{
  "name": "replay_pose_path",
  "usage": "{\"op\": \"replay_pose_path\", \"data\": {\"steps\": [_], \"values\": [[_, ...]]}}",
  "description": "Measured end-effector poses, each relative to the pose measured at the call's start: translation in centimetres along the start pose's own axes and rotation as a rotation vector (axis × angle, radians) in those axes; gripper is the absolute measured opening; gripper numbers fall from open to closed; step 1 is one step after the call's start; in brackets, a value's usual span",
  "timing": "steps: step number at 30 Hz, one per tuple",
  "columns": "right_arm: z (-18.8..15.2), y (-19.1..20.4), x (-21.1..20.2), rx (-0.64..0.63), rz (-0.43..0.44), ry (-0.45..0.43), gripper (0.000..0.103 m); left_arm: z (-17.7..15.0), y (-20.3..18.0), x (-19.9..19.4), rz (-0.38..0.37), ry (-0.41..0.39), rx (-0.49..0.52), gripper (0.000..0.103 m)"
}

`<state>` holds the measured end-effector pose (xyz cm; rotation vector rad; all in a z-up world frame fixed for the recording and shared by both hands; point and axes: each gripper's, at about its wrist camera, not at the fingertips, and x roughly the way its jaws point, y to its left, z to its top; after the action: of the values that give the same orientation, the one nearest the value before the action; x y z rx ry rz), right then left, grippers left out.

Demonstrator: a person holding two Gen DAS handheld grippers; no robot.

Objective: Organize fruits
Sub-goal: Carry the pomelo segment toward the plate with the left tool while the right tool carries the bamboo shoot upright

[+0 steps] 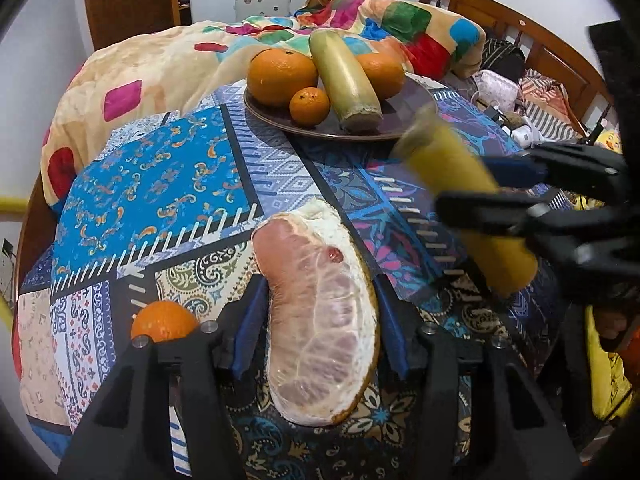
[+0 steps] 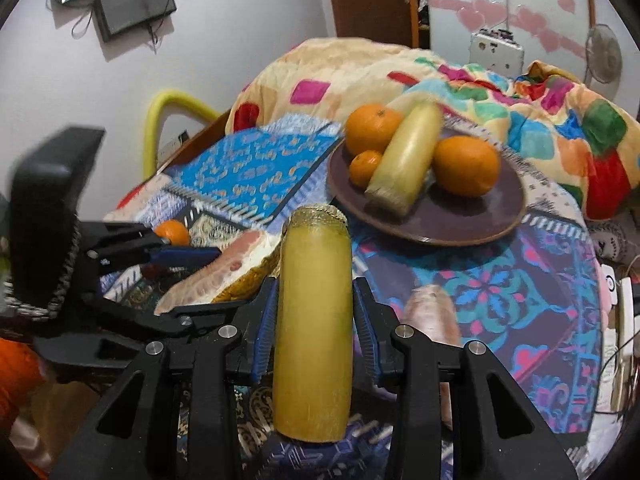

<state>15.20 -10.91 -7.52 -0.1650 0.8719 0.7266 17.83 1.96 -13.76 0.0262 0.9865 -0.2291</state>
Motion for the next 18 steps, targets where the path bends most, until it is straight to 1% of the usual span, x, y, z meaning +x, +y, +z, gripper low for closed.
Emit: {"op": "replay_pose_path", "data": {"steps": [3, 7, 12, 18], "values": [[0.2, -0.4, -1.2, 0.008, -0.018, -0.035, 0.034, 0.1, 0.1, 0.1, 0.009, -0.012, -0.016, 0.050], [0.3, -0.8, -2.8, 0.021, -0.042, -0.076, 0.033, 0.4, 0.1, -0.1, 0.019, -0.033, -0.027, 0.049], [0.5, -1.3, -4.4, 0.032, -0.056, -0.114, 0.033, 0.7, -0.8, -1.5, 0.038, -0.096, 0.000, 0.049], [1.3, -2.3, -6.0, 0.045, -0.069, -0.164, 0.033, 2.4, -1.3, -3.5, 0.042, -0.178, 0.000, 0.049]]}}
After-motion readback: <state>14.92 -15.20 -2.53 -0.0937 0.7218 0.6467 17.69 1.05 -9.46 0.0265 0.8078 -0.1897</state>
